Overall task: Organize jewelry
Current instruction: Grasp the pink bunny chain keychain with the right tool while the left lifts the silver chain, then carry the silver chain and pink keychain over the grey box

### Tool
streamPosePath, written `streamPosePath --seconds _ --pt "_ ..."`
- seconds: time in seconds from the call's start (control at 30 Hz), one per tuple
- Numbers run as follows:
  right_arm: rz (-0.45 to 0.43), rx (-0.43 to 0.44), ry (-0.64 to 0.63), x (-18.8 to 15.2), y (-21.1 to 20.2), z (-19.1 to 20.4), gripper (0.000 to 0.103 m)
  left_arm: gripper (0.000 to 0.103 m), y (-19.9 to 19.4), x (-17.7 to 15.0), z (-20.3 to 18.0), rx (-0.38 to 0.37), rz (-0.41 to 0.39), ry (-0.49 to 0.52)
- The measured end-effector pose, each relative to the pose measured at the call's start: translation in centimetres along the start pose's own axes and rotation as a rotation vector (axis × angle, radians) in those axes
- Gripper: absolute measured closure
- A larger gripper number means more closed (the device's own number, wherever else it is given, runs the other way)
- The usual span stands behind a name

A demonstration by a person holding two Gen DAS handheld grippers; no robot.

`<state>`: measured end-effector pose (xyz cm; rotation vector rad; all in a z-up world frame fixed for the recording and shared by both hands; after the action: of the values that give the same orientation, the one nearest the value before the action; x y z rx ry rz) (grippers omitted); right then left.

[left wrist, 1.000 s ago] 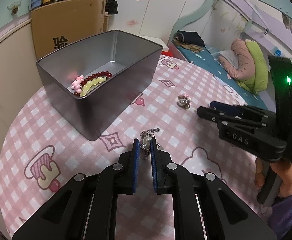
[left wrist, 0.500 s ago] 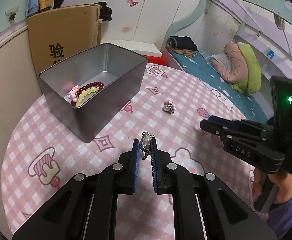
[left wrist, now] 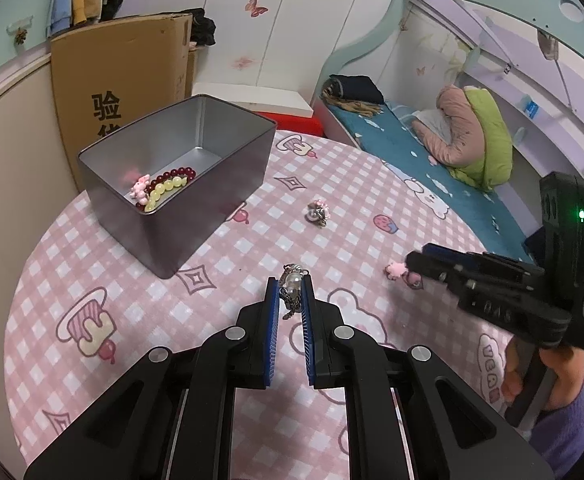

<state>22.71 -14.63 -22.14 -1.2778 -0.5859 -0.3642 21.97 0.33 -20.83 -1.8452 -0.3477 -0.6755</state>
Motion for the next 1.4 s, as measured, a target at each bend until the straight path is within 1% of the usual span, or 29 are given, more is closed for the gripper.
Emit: streamPosePath --seconds 0.17,0.23,0.3,0.33,0.37,0.4,0.6,0.73,0.83,1.03,1.1,1.23,1.3,1.37,1.4 --pt "0.022 -0.031 -0.021 -0.8 1.2 0.4 0.058 0.092 0.0 -0.2 -0.2 -0.002 0.003 0.007" --pt "0.021 -0.065 -0.039 -1.0 1.7 0.4 0.059 0.092 0.0 -0.3 -0.1 -0.002 0.006 0.006" --pt "0.006 -0.083 -0.057 -1.0 1.9 0.5 0.062 0.092 0.0 -0.4 -0.1 -0.006 0.008 0.003" --pt "0.007 -0.089 -0.061 -1.0 1.9 0.5 0.068 0.092 0.1 -0.4 -0.1 -0.008 0.010 0.002" --pt "0.007 -0.111 -0.072 -0.9 2.0 0.5 0.077 0.092 0.0 -0.4 -0.2 -0.010 0.011 0.002" --pt "0.009 -0.122 -0.084 -0.9 2.0 0.4 0.077 0.092 0.0 -0.3 -0.2 -0.013 0.011 0.001" --pt "0.007 -0.102 -0.069 -0.8 1.8 0.1 0.078 0.092 0.0 0.1 -0.6 -0.024 0.007 0.011" --pt "-0.005 -0.080 -0.063 -0.2 0.9 0.8 0.078 0.092 -0.6 0.9 -0.9 -0.024 -0.009 0.023" --pt "-0.037 -0.042 -0.061 1.2 -0.5 1.9 0.078 0.092 -1.3 1.8 -1.0 -0.021 -0.034 0.033" --pt "-0.129 0.054 -0.084 5.8 -3.7 5.6 0.078 0.092 -4.2 5.8 -0.4 -0.012 -0.128 0.050" --pt "-0.158 0.088 -0.096 7.8 -4.4 7.2 0.078 0.092 -5.2 7.2 0.1 0.004 -0.163 0.055" --pt "-0.194 0.121 -0.127 10.9 -4.5 10.0 0.078 0.092 -7.7 10.1 1.9 0.045 -0.239 0.048" --pt "-0.192 0.144 -0.130 12.0 -3.7 11.1 0.078 0.092 -8.1 11.1 3.2 0.057 -0.253 0.032" --pt "-0.177 0.162 -0.130 12.8 -2.8 11.9 0.078 0.092 -7.6 11.8 5.0 0.080 -0.239 0.004" --pt "-0.170 0.169 -0.129 13.1 -2.2 12.3 0.078 0.092 -7.0 12.0 5.7 0.078 -0.220 -0.007"
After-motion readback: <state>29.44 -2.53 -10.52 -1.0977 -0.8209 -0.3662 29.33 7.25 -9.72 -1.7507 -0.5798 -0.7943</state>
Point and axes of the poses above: each gripper's, at about its wrist camera, not at the fingertips, and y roughly the way its jaws point, z to its left, x to its top, the point moved 7 cm from there along y, roughly the way its jaws point, and after that the axes turned 2 degrees about z, right-handed, at the moved point
